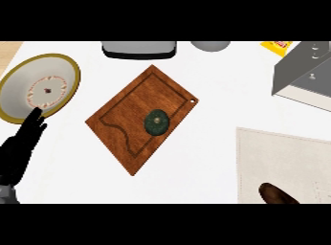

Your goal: Pick the can from the placemat and place it in the tiered shelf

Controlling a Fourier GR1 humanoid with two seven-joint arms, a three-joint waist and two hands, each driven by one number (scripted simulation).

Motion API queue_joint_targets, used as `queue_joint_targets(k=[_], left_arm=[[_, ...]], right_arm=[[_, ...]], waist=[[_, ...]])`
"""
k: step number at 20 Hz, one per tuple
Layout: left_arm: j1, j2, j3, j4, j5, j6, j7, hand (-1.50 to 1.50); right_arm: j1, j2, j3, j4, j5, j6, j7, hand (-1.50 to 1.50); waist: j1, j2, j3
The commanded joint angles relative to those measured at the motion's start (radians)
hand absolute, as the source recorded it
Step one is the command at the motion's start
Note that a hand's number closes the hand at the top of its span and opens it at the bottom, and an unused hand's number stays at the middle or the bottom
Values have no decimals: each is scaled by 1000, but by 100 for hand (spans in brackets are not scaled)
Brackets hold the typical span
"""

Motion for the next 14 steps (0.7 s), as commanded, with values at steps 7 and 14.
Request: queue_joint_targets(k=[7,14], left_arm=[[5,-2,5,-5,-17,12,4,0],[45,29,49,-28,23,-25,11,0]], right_arm=[[-54,-67,-166,127,-201,187,12,-150],[21,-215,-335,133,-366,324,22,-150]], waist=[[-11,-4,0],[-29,-10,0]])
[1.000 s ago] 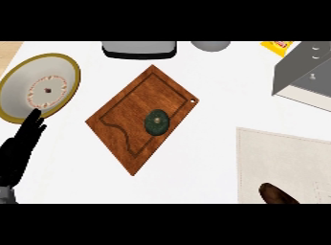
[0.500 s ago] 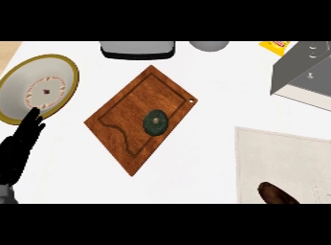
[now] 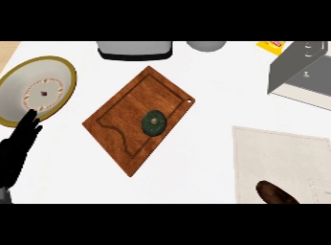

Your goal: Pick the can from the placemat and place it in the tiered shelf

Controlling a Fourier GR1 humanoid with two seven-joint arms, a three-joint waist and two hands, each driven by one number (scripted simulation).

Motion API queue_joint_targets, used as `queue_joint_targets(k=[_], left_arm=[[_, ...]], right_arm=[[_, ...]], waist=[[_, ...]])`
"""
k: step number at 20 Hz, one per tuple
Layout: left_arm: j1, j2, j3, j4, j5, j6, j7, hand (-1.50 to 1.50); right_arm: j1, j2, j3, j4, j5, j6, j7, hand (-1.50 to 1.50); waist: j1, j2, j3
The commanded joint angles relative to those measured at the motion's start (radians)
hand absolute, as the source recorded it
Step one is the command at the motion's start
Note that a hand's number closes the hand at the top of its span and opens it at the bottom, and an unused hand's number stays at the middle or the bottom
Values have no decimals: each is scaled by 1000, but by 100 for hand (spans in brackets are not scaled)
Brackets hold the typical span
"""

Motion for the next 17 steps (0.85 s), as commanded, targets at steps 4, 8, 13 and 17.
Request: queue_joint_targets(k=[4,8,13,17], left_arm=[[-16,30,38,101,6,-31,-73,0],[2,12,23,43,-5,-5,-31,0],[79,-13,25,-8,2,3,-33,0],[81,-3,57,-14,29,3,-17,0]], right_arm=[[131,-230,-147,122,-98,159,-19,-150],[265,-370,-252,255,-132,238,-65,-150],[443,-481,-302,384,-129,394,-160,-150],[539,-503,-336,440,-135,431,-258,-150]], waist=[[-14,3,1],[-38,-1,4],[-66,-10,7],[-84,-15,10]])
